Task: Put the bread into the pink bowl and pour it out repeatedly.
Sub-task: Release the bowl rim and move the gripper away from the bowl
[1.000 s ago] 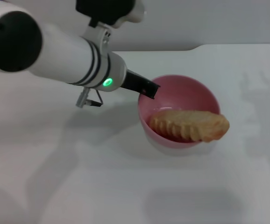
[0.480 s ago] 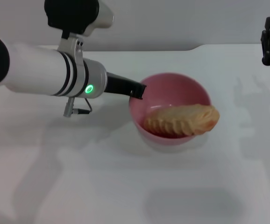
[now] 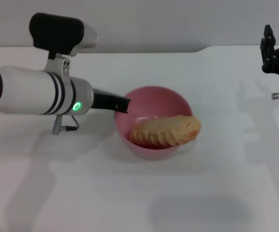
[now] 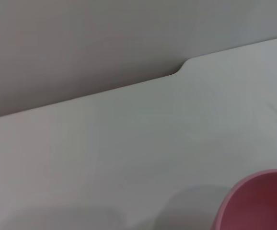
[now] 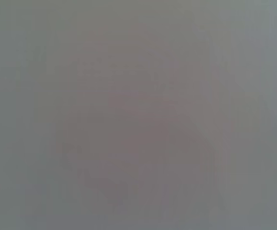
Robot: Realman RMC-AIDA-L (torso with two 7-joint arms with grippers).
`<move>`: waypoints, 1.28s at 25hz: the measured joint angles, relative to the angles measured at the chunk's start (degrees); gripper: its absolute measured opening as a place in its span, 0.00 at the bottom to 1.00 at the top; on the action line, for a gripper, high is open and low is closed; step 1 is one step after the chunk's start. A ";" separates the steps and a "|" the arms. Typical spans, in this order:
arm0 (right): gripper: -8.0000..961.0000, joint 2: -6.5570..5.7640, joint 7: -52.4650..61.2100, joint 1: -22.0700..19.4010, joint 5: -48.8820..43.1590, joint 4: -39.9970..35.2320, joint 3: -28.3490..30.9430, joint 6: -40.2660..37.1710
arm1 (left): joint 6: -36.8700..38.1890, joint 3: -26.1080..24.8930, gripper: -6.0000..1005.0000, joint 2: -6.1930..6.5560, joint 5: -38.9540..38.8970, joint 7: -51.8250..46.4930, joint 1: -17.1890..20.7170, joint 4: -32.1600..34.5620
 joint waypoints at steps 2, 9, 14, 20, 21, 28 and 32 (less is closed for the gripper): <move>0.44 0.00 0.00 0.18 0.00 0.02 0.01 0.36 | 0.57 0.04 0.08 0.03 0.01 0.02 0.61 -0.34; 0.44 0.00 -0.01 0.67 0.00 0.02 0.04 0.65 | 1.10 0.26 0.08 0.01 0.00 0.05 1.80 -0.88; 0.44 0.00 -0.05 0.95 0.00 0.00 0.04 0.95 | 1.32 0.74 0.08 -0.06 -0.02 0.15 1.97 -0.95; 0.44 0.00 -0.32 1.07 -0.01 -0.20 0.09 1.45 | 1.56 1.52 0.08 -0.05 -0.06 0.24 1.90 -0.96; 0.44 0.00 -0.35 1.12 -0.01 -0.22 0.13 1.56 | 1.56 1.60 0.08 -0.03 -0.14 0.25 1.89 -0.96; 0.44 -0.08 -0.39 1.24 -0.01 -0.49 0.50 2.74 | 1.87 1.67 0.08 0.01 -0.64 0.30 1.90 -0.54; 0.44 -0.08 -0.49 1.29 -0.01 -0.40 0.50 2.93 | 3.20 2.41 0.11 0.01 -0.66 1.92 2.04 -0.46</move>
